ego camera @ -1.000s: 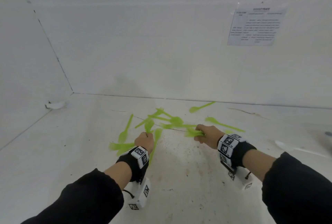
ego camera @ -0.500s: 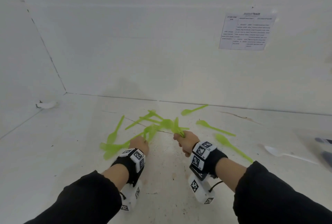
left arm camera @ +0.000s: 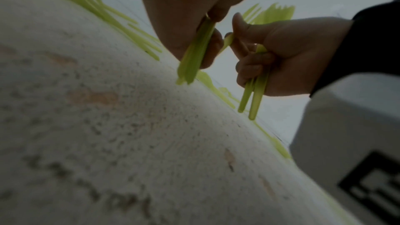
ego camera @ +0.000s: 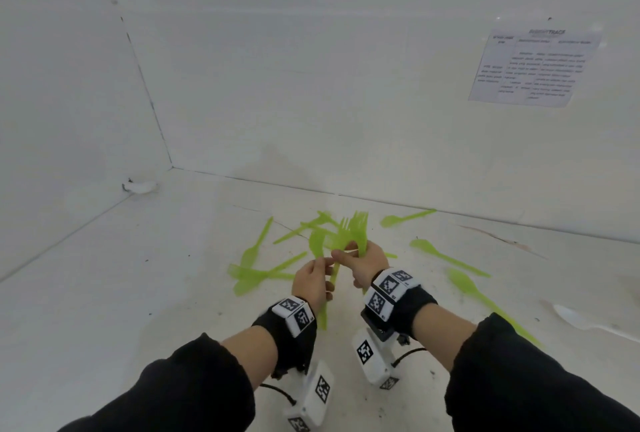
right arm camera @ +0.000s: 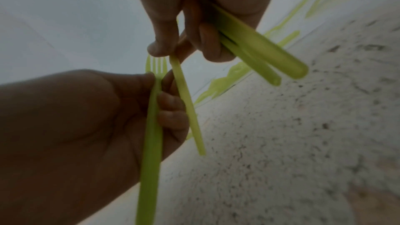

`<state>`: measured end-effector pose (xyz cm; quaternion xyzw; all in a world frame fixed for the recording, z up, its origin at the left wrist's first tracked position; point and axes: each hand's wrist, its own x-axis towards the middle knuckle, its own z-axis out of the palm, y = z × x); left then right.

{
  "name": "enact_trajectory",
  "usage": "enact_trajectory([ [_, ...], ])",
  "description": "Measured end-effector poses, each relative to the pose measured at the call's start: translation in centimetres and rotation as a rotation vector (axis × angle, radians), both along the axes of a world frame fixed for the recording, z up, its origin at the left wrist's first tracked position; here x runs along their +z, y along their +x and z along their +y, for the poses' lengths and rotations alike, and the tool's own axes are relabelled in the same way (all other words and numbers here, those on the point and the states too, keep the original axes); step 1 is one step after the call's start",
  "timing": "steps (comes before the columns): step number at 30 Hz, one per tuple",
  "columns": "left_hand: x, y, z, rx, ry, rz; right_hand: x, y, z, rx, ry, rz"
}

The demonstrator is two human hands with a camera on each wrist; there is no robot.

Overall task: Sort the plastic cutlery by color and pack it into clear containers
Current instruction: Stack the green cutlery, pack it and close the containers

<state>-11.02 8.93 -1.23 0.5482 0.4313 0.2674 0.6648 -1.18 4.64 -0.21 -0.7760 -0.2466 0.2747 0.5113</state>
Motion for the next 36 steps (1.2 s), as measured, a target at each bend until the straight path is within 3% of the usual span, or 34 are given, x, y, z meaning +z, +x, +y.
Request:
enact_trajectory([
  [5, 0.5, -1.1, 1.3, 0.046, 0.067, 0.015, 1.5, -0.8, 0.9, 0.100, -0.020, -0.189],
  [11, 1.3, -2.1, 1.4, -0.012, -0.213, -0.210, 1.4, -2.6, 1.6, 0.128, -0.086, -0.189],
  [15, 1.3, -2.6, 1.5, 0.025, -0.289, -0.237, 1.6, -4.0, 2.1, 0.160, -0.153, -0.255],
  [19, 1.0, -3.3, 2.1, 0.024, -0.275, -0.223, 1.4, -4.7, 2.6, 0.096, -0.040, -0.094],
  [26, 0.4, -4.5, 3.9, 0.072, -0.242, -0.183, 1.8, -6.6, 3.8, 0.217, -0.056, 0.158],
  [30, 0.2, -4.9, 4.3, 0.046, -0.249, -0.169, 1.2, -7.5, 4.6, 0.236, -0.132, -0.061],
  [36, -0.4, -5.4, 4.9, 0.041, -0.168, -0.147, 0.7, -8.4, 5.5, 0.182, -0.188, -0.207],
])
